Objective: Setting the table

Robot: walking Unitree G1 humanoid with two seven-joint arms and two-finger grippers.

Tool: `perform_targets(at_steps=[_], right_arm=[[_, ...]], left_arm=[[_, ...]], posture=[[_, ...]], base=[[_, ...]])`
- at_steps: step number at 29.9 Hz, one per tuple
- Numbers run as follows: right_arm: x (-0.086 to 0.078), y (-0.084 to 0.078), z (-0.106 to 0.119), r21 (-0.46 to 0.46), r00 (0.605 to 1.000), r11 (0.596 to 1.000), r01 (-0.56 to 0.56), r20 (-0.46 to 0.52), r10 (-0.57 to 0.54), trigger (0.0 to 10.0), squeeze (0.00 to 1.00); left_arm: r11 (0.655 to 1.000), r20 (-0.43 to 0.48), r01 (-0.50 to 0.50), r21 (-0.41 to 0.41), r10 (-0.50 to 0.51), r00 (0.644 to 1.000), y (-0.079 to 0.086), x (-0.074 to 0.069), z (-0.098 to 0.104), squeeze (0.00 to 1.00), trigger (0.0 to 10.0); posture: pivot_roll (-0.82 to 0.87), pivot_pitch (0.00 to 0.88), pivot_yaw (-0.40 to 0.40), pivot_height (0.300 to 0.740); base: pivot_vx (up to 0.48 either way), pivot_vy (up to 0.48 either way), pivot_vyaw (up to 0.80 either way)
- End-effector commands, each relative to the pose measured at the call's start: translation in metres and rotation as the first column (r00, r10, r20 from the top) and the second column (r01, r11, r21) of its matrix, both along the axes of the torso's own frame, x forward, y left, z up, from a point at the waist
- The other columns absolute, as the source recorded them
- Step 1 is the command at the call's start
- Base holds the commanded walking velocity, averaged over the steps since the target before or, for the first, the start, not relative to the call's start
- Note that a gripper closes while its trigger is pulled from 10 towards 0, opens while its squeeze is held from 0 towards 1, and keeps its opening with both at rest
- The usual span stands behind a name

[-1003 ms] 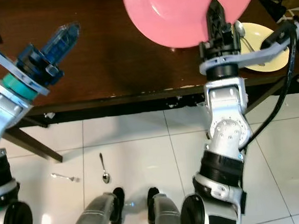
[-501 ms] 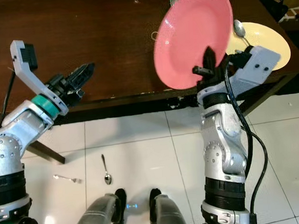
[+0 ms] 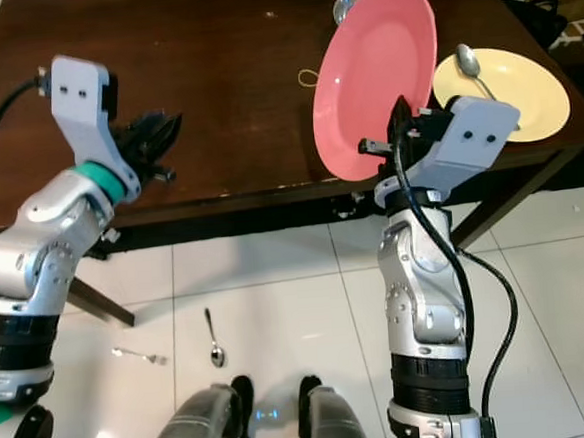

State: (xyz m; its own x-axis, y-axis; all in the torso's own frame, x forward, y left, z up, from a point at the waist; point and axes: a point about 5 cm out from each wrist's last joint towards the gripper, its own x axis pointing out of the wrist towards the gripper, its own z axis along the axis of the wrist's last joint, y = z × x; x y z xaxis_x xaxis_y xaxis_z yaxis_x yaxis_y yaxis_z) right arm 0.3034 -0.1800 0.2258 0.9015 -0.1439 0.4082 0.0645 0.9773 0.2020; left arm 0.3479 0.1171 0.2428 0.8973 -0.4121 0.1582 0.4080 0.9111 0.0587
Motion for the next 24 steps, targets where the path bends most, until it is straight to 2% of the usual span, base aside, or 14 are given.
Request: perform_targets(at_steps=[1,4,9,14,24], right_arm=[[0.0,0.002,0.0,-0.009,1.0,1.0,-0.001,0.007,0.001,10.0,0.0],[0.002,0.004,0.002,-0.017,1.0,1.0,-0.01,0.012,0.01,10.0,0.0],[0.007,0.009,0.003,-0.031,1.0,0.999,-0.024,0.017,0.024,10.0,0.0],[0.014,0.02,0.004,-0.037,0.998,0.998,-0.052,0.017,0.053,10.0,0.0],[0.018,0.023,0.003,-0.025,0.998,0.998,-0.058,0.015,0.058,10.0,0.0]], left_arm=[[0.999,0.013,-0.034,0.006,0.034,0.999,0.001,0.003,-0.004,0.0,10.0],[0.998,0.032,-0.058,-0.018,0.058,0.998,0.0,0.004,-0.005,0.0,10.0],[0.998,0.062,-0.064,-0.01,0.065,0.996,-0.007,0.005,-0.011,0.0,10.0],[0.995,0.073,-0.099,-0.026,0.101,0.992,-0.01,0.006,-0.018,0.0,10.0],[0.994,0.099,-0.106,-0.036,0.109,0.989,-0.012,0.008,-0.02,0.0,10.0]], posture=[[0.11,0.068,0.092,0.74],[0.1,0.058,0.084,0.74],[0.1,0.044,0.069,0.74],[0.12,0.042,0.05,0.74],[0.12,0.046,0.045,0.74]], base=[[0.0,0.0,0.0],[0.0,0.0,0.0],[0.0,0.0,0.0],[0.0,0.0,0.0],[0.0,0.0,0.0]])
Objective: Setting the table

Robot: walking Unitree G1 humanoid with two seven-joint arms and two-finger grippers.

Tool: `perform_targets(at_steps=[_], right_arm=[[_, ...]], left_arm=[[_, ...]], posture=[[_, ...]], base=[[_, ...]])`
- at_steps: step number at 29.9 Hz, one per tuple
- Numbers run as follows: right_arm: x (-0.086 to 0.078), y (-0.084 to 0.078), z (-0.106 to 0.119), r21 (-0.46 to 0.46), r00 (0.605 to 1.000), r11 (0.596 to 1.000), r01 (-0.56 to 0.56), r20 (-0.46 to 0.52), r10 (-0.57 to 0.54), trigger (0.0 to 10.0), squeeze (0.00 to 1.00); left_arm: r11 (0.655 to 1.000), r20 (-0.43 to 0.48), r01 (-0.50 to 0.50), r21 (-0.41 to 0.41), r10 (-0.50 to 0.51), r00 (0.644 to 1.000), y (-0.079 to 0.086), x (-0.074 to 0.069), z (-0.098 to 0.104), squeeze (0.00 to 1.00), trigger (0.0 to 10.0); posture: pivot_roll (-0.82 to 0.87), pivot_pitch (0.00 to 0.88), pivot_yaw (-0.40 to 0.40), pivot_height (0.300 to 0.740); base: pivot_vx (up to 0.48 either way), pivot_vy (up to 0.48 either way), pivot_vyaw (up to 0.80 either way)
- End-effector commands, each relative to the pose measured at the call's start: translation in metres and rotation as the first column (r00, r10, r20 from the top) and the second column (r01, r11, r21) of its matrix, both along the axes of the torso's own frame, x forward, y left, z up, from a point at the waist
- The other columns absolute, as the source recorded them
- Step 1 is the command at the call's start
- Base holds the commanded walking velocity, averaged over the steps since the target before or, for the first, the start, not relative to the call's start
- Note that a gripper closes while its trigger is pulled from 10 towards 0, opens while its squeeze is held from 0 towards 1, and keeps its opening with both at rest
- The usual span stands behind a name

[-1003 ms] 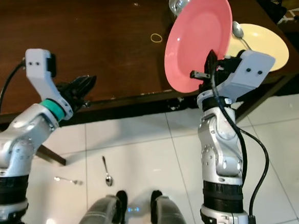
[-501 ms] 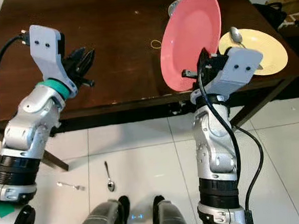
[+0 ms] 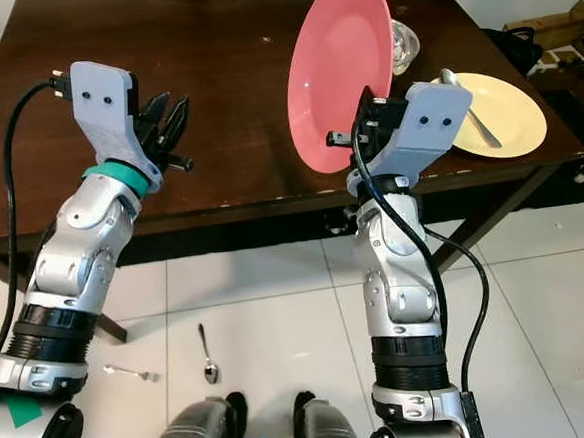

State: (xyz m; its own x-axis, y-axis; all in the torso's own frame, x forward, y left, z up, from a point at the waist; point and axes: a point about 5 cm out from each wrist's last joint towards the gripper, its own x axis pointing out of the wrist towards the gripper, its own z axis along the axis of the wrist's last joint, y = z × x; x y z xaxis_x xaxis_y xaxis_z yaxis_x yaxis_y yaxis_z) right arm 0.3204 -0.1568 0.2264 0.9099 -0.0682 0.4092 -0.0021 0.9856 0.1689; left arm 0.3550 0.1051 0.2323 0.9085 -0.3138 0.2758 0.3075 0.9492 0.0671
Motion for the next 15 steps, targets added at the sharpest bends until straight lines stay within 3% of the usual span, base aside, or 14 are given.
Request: perform_targets(at_steps=[1,15], right_arm=[[0.0008,-0.0002,0.0019,0.01,1.0,1.0,0.01,0.018,-0.01,10.0,0.0],[0.0023,0.0004,-0.0016,0.025,1.0,1.0,0.01,0.007,-0.01,10.0,0.0]], left_arm=[[1.0,-0.015,-0.007,0.004,0.008,1.0,0.0001,0.0007,-0.009,0.0,10.0],[1.0,-0.013,-0.024,0.002,0.024,1.0,0.0014,0.0027,-0.0113,0.0,10.0]], posture=[[0.12,0.046,0.045,0.74],[0.13,0.058,0.048,0.74]], base=[[0.0,0.0,0.0],[0.0,0.0,0.0]])
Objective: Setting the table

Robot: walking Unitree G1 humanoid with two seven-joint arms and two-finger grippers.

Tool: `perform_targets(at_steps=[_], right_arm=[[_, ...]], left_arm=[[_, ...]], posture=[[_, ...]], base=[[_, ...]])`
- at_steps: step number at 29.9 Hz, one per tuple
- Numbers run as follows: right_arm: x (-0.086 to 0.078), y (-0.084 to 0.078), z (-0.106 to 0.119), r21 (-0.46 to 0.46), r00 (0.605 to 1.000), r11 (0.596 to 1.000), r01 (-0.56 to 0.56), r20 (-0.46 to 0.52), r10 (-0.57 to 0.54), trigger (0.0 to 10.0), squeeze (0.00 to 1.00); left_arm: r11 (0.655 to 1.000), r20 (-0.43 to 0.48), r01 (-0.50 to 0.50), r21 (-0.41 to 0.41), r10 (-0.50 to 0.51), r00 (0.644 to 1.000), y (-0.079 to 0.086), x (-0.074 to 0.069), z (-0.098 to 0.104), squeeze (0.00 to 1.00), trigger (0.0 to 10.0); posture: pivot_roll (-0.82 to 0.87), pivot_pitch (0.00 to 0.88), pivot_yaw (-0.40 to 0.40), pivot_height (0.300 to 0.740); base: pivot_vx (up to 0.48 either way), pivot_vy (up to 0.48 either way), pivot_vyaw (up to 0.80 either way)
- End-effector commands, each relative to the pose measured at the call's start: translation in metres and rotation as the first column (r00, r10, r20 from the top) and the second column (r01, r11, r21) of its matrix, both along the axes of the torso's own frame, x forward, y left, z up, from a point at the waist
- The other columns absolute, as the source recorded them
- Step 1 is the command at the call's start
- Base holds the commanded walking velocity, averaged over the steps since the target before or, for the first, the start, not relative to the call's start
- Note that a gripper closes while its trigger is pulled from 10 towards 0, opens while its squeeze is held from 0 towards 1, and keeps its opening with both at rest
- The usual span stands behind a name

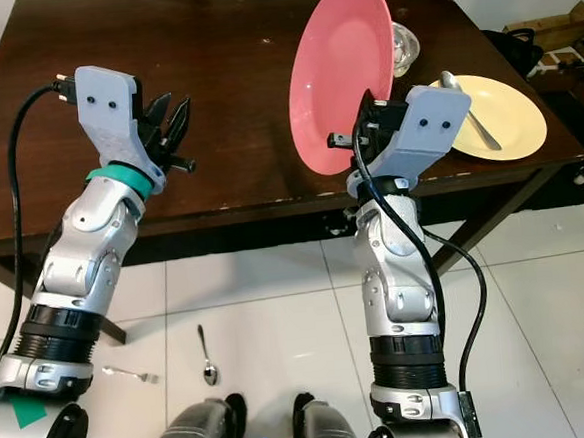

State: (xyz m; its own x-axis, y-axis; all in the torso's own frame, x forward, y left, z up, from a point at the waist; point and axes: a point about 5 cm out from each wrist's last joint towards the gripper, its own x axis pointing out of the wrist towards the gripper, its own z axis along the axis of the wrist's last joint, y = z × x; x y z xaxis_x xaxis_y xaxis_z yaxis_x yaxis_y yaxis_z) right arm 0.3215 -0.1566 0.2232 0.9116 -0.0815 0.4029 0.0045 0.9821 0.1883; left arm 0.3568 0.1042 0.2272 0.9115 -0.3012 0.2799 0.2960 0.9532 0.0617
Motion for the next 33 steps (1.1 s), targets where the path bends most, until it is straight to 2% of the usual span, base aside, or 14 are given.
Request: perform_targets(at_steps=[1,14,33], right_arm=[[0.0013,0.0009,0.0009,0.007,1.0,1.0,0.001,0.009,-0.001,10.0,0.0],[0.0021,0.0022,-0.0016,0.03,1.0,0.999,-0.014,-0.005,0.014,10.0,0.0],[0.0026,0.004,-0.0028,0.031,1.0,0.999,-0.024,-0.009,0.024,10.0,0.0]], left_arm=[[1.0,-0.015,-0.014,0.005,0.014,1.0,0.0024,0.001,-0.0065,0.0,10.0],[1.0,-0.013,-0.012,0.01,0.012,1.0,0.0018,0.0008,-0.0072,0.0,10.0],[1.0,-0.014,-0.002,0.019,0.002,1.0,0.0013,0.0002,-0.0087,0.0,10.0]], posture=[[0.13,0.058,0.048,0.74],[0.13,0.064,0.049,0.74],[0.13,0.057,0.051,0.74]], base=[[0.0,0.0,0.0],[0.0,0.0,0.0],[-0.329,0.0,0.0]])
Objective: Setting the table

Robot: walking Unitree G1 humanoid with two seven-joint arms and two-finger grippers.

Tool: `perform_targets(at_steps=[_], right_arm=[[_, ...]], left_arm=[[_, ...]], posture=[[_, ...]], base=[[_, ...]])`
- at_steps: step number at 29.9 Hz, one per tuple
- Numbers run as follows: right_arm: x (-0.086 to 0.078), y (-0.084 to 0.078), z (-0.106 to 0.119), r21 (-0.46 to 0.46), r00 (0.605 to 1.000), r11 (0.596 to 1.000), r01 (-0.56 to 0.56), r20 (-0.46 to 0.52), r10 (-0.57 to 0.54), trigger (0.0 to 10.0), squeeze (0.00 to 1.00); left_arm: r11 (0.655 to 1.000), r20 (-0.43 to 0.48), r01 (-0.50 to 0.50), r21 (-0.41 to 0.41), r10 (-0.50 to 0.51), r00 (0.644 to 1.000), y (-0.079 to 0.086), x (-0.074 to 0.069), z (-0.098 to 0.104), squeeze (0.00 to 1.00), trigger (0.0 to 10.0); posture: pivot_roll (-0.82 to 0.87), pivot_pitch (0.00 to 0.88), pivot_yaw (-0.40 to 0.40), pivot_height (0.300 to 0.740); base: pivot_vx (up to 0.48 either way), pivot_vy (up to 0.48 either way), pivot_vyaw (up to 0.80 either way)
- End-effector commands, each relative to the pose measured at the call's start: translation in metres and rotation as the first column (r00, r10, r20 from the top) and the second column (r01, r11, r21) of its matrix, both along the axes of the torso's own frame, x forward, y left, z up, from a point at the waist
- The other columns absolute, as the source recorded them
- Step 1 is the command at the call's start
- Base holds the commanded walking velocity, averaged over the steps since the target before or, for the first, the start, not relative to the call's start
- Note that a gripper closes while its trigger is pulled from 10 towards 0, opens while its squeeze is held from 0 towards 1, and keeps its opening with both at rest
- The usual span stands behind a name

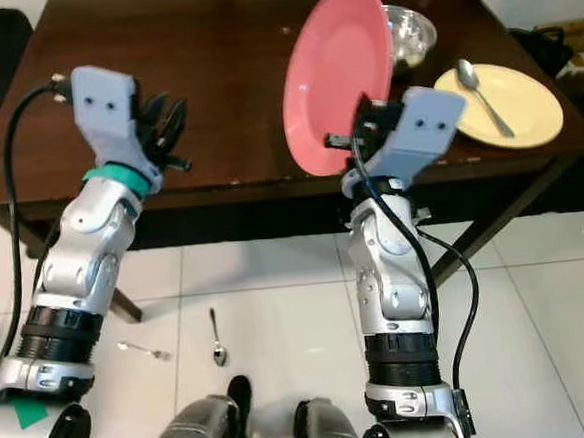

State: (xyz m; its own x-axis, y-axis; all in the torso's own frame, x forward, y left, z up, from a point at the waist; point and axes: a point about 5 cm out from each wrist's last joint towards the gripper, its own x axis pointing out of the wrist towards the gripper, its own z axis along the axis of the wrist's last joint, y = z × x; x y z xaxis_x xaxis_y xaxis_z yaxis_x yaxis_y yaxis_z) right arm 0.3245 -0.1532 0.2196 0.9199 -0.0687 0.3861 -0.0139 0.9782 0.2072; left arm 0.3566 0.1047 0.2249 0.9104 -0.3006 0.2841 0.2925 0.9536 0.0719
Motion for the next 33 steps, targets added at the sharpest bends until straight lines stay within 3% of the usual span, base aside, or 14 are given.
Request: perform_targets(at_steps=[1,10,26,33], right_arm=[[-0.0003,0.0005,0.0009,0.012,1.0,1.0,-0.002,0.007,0.002,10.0,0.0],[-0.0003,0.0018,0.0008,0.024,1.0,1.0,-0.01,0.004,0.01,10.0,0.0],[-0.0001,0.0017,-0.0003,0.041,1.0,0.999,-0.029,-0.005,0.029,10.0,0.0],[-0.001,-0.0003,0.0004,0.048,1.0,0.999,-0.024,0.0,0.024,10.0,0.0]], left_arm=[[1.0,-0.022,0.001,0.01,-0.001,1.0,0.0007,0.0004,-0.0064,0.0,10.0],[1.0,-0.02,0.003,0.009,-0.003,1.0,0.0008,0.0008,-0.0059,0.0,10.0],[1.0,-0.032,0.004,0.012,-0.004,0.999,-0.0011,0.002,-0.0059,0.0,10.0],[1.0,-0.035,0.011,0.018,-0.01,0.999,-0.0028,0.0014,-0.0071,0.0,10.0]], posture=[[0.13,0.057,0.051,0.74],[0.12,0.053,0.053,0.74],[0.12,0.058,0.054,0.74],[0.12,0.061,0.054,0.74]], base=[[-0.33,0.0,0.0],[-0.315,0.0,0.0],[0.0,0.0,0.0],[0.0,0.0,0.8]])
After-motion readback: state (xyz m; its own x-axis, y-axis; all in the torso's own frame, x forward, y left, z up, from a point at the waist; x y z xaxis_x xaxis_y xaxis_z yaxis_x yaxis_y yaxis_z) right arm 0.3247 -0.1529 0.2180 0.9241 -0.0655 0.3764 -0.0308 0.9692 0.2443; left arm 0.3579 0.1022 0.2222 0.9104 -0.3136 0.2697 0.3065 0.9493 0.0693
